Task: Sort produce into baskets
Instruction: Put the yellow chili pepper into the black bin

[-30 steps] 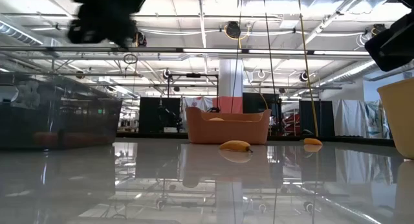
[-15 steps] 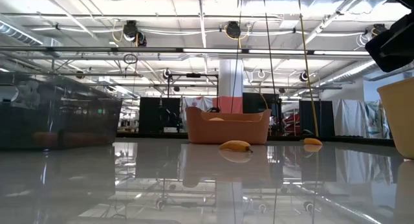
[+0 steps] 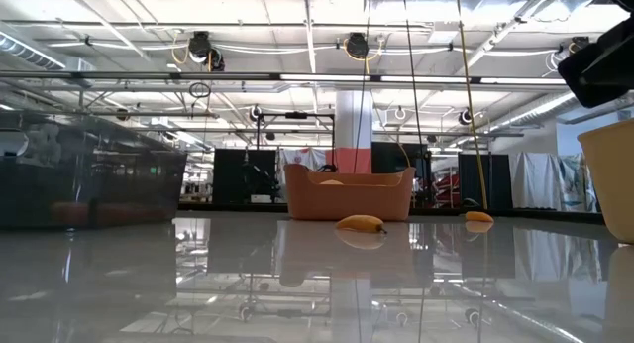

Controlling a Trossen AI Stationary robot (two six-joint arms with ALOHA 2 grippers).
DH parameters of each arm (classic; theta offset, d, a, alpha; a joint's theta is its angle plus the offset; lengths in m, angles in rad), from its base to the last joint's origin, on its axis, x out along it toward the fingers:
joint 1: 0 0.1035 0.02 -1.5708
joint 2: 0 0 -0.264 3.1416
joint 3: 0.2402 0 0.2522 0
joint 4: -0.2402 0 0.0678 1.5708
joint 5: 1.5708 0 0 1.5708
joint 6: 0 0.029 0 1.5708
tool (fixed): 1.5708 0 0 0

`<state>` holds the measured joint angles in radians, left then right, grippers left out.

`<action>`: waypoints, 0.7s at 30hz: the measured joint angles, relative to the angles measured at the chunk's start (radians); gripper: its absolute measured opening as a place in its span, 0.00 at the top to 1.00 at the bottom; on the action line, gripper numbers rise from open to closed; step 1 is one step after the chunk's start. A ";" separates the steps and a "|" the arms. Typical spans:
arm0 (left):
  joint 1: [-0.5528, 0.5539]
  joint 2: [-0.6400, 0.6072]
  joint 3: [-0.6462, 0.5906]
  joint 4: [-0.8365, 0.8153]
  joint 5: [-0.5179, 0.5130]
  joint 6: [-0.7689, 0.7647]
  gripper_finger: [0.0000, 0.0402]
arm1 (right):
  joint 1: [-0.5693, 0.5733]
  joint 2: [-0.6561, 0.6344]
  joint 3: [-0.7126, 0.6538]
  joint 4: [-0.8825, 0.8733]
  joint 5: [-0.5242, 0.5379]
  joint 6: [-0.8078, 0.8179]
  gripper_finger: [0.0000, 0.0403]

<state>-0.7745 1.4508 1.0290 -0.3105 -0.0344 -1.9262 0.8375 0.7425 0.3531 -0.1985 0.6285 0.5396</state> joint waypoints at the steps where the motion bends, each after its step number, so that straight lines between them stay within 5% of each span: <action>1: -0.018 0.015 0.000 -0.003 0.005 -0.066 0.81 | 0.000 0.000 0.000 0.000 0.000 -0.007 0.99; 6: -0.069 0.073 0.000 -0.106 -0.005 -0.242 0.81 | 0.000 0.000 0.000 0.001 0.001 -0.055 0.99; 21: -0.007 0.112 0.000 -0.364 0.087 -0.293 0.81 | 0.000 0.000 0.000 0.005 0.005 -0.119 0.99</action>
<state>-0.7815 1.5631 1.0294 -0.6747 0.0530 -2.2190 0.8375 0.7425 0.3534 -0.1940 0.6338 0.4210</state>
